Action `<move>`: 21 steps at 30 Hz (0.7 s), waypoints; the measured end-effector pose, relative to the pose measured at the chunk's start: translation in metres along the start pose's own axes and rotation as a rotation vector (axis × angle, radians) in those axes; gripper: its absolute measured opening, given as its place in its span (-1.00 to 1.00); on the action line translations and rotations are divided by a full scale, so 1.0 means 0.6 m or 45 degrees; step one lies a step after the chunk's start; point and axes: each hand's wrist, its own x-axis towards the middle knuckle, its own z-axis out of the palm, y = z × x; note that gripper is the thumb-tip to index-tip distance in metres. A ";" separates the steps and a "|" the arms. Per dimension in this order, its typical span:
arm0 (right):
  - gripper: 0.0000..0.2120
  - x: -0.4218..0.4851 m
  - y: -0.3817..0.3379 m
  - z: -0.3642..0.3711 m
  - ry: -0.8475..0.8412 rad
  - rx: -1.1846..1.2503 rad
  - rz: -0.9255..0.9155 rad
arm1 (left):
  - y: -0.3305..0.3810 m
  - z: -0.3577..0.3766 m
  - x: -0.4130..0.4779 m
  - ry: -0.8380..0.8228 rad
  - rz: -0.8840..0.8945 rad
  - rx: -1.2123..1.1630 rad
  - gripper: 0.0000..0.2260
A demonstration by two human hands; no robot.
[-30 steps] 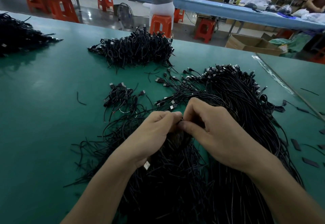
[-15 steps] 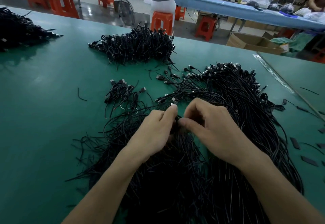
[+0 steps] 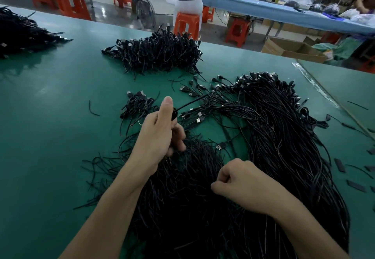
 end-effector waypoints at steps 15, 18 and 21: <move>-0.91 -0.005 -0.009 -0.029 0.088 0.475 -0.066 | 0.000 0.018 -0.006 0.058 0.099 0.053 -0.45; -0.92 0.008 -0.007 -0.036 0.271 0.489 -0.133 | -0.001 0.021 -0.008 0.019 0.030 0.057 -0.39; -0.92 0.029 -0.014 -0.038 0.498 0.595 -0.201 | 0.002 0.025 -0.013 -0.047 0.027 0.039 -0.38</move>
